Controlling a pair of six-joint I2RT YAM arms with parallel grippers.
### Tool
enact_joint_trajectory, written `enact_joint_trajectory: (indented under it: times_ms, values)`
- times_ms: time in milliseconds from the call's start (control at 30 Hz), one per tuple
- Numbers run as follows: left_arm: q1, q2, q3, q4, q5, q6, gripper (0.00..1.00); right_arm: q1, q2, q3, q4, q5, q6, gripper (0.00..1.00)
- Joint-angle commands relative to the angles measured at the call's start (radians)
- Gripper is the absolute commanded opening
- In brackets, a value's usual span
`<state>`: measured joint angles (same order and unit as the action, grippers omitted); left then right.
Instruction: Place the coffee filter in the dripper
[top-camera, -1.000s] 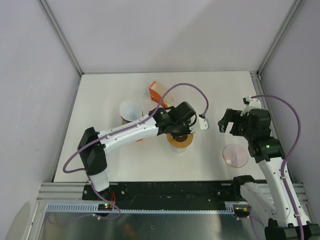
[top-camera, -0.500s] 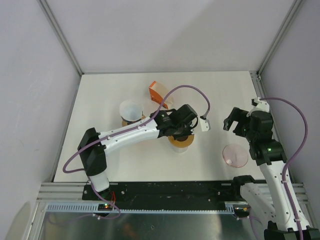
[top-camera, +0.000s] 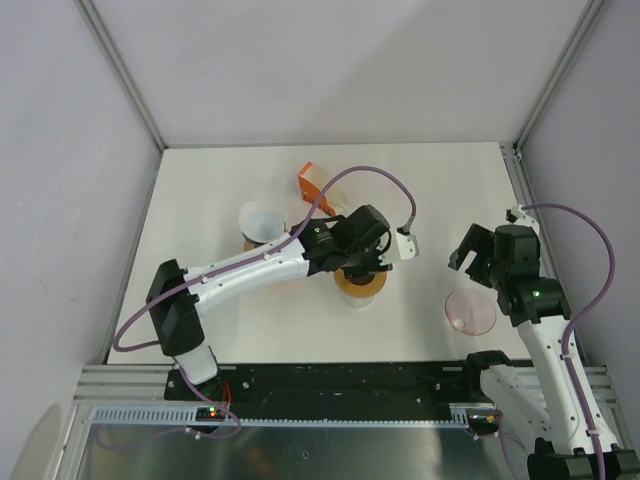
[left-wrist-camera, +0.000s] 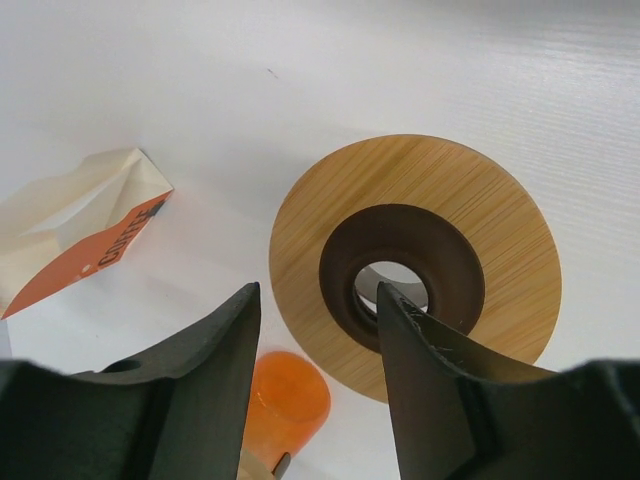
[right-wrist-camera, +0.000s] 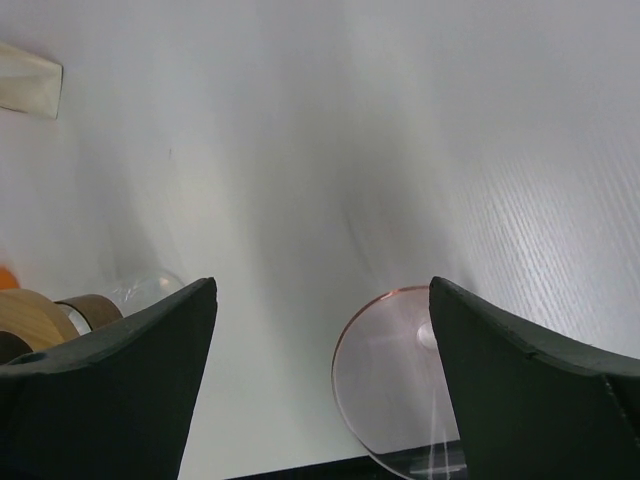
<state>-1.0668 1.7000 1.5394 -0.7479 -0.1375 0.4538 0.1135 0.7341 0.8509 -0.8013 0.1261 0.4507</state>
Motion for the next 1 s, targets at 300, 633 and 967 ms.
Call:
enact_joint_trajectory:
  times_ms: [300, 633, 967]
  values:
    - [0.036, -0.165, 0.021, 0.009, -0.022, 0.017, 0.59, 0.128, -0.028, -0.077, -0.103, 0.072, 0.236, 0.80]
    - [0.051, -0.226, -0.011, 0.008, -0.007, 0.016, 0.60, 0.287, 0.035, 0.006, -0.041, 0.070, 0.034, 0.84]
    - [0.083, -0.308, -0.072, 0.026, 0.009, 0.031, 0.60, 0.144, 0.036, 0.133, 0.183, -0.418, -0.838, 0.98]
